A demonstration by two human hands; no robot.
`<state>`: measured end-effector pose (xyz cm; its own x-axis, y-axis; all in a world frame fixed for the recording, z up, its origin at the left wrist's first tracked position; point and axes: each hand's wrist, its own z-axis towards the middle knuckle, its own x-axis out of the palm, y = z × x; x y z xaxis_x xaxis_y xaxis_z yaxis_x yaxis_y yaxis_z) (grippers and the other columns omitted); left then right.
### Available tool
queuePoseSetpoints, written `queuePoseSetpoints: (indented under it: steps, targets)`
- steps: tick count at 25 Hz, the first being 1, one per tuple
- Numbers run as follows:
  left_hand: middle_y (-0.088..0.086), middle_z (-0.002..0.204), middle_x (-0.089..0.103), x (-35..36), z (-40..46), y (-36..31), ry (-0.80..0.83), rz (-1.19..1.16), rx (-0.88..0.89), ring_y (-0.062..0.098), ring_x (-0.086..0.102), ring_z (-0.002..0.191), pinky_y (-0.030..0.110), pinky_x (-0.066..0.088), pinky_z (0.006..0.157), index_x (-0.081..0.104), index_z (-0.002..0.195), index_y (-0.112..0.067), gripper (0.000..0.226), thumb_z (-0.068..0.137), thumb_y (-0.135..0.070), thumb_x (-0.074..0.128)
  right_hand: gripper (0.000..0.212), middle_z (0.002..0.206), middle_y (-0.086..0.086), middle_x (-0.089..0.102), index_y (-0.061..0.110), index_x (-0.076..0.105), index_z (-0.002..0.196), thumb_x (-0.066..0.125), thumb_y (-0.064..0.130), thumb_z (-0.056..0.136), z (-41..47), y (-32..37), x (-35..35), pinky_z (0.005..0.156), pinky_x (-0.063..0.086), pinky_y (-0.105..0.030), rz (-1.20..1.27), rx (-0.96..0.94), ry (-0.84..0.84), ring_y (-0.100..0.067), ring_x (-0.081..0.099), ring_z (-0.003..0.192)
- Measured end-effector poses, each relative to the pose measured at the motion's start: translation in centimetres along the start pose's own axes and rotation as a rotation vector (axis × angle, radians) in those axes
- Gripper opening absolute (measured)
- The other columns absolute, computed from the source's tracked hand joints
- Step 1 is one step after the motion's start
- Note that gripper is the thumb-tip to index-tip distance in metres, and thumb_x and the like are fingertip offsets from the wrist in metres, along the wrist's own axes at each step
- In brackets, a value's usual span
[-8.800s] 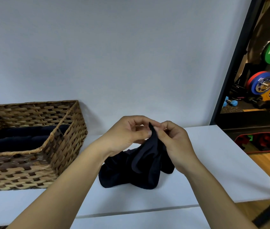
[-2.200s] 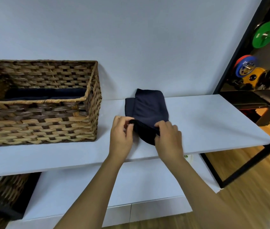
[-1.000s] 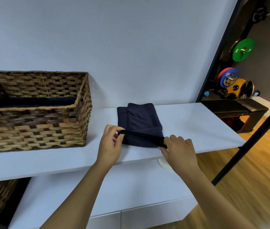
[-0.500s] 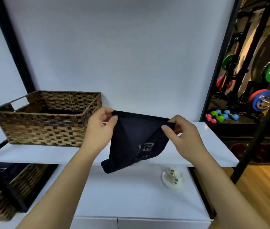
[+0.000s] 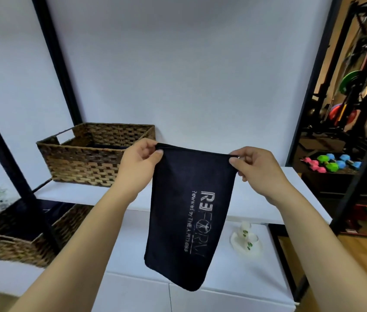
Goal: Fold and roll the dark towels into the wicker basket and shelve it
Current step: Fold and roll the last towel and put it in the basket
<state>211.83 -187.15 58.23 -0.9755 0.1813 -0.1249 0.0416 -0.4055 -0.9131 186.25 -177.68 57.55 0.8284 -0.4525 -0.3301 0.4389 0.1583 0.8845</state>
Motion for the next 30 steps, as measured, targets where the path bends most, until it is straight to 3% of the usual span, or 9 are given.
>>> queuePoseSetpoints:
  steps: [4,8,12,15,19,21,25,28,30]
  targets:
    - [-0.013,0.074,0.07,0.2,2.5,0.4,0.021,-0.001,-0.009,-0.004,0.058,0.056,0.01,0.042,0.052,0.062,0.089,-0.022,0.02,0.1,-0.005,0.058,0.014,0.061,0.01,0.058,0.022,0.069,0.108,0.064,0.016,0.096,2.4,-0.6,-0.3,0.061,0.046,-0.015,-0.042,-0.002,0.056,-0.007,0.058,0.057]
    - [0.001,0.1,0.075,0.7,9.4,2.2,0.057,0.107,0.0,0.015,0.071,0.086,0.03,0.057,0.078,0.066,0.101,-0.018,0.006,0.095,-0.02,0.065,0.012,0.071,0.008,0.065,0.023,0.071,0.098,0.06,0.02,0.097,8.2,-0.3,0.0,0.05,0.04,-0.015,-0.317,0.036,0.132,-0.012,0.062,0.064]
    - [-0.001,0.101,0.066,2.0,18.7,1.9,0.018,0.214,0.037,0.013,0.06,0.07,0.012,0.047,0.051,0.065,0.101,-0.014,0.004,0.099,-0.014,0.062,0.012,0.096,0.006,0.066,0.019,0.069,0.102,0.057,0.018,0.099,17.5,0.3,1.6,0.059,0.045,-0.023,-0.39,-0.053,-0.075,-0.013,0.06,0.075]
    - [-0.005,0.098,0.063,2.6,24.1,0.7,-0.007,0.211,0.11,0.014,0.058,0.054,0.016,0.043,0.047,0.063,0.097,-0.018,0.006,0.099,-0.013,0.062,0.015,0.101,0.009,0.063,0.018,0.067,0.107,0.054,0.017,0.1,23.2,0.6,2.7,0.068,0.04,-0.013,-0.346,-0.15,-0.27,-0.012,0.059,0.091]
    - [-0.005,0.103,0.062,3.0,27.2,0.5,0.0,0.084,0.168,0.016,0.073,0.063,0.024,0.056,0.053,0.061,0.094,-0.018,0.015,0.101,-0.007,0.055,0.014,0.097,0.009,0.066,0.02,0.063,0.107,0.052,0.014,0.1,26.6,1.0,3.7,0.061,0.045,-0.014,-0.088,-0.248,-0.422,-0.007,0.067,0.07]
    - [-0.004,0.102,0.063,3.0,26.4,2.5,-0.005,0.047,0.16,0.019,0.075,0.073,0.026,0.059,0.058,0.06,0.095,-0.017,0.016,0.101,-0.004,0.054,0.014,0.09,0.004,0.068,0.019,0.063,0.107,0.053,0.012,0.1,26.0,-0.2,4.2,0.058,0.046,-0.013,-0.041,-0.25,-0.379,-0.002,0.064,0.06]
    - [0.012,0.093,0.071,2.8,19.3,12.2,0.079,0.025,0.012,0.026,0.075,0.087,0.031,0.061,0.068,0.063,0.098,-0.011,0.014,0.097,0.002,0.059,0.022,0.082,0.008,0.071,0.027,0.065,0.097,0.06,0.005,0.096,19.5,-7.6,5.4,0.073,0.053,-0.021,-0.077,-0.169,-0.19,-0.009,0.071,0.076]
    - [0.002,0.094,0.071,2.1,11.1,19.3,0.219,0.14,-0.072,0.024,0.071,0.09,0.046,0.059,0.08,0.067,0.093,-0.028,0.027,0.092,-0.001,0.065,0.032,0.092,0.019,0.069,0.037,0.065,0.092,0.064,0.006,0.094,11.8,-14.9,6.5,0.077,0.054,-0.026,-0.163,-0.015,-0.013,-0.01,0.068,0.084]
    - [-0.005,0.099,0.067,2.0,6.0,22.1,0.297,0.248,-0.045,0.019,0.067,0.093,0.04,0.056,0.079,0.066,0.096,-0.033,0.032,0.091,-0.001,0.062,0.032,0.095,0.021,0.065,0.044,0.06,0.094,0.064,0.013,0.094,7.0,-18.8,6.9,0.078,0.052,-0.024,-0.29,0.048,0.116,-0.006,0.065,0.088]
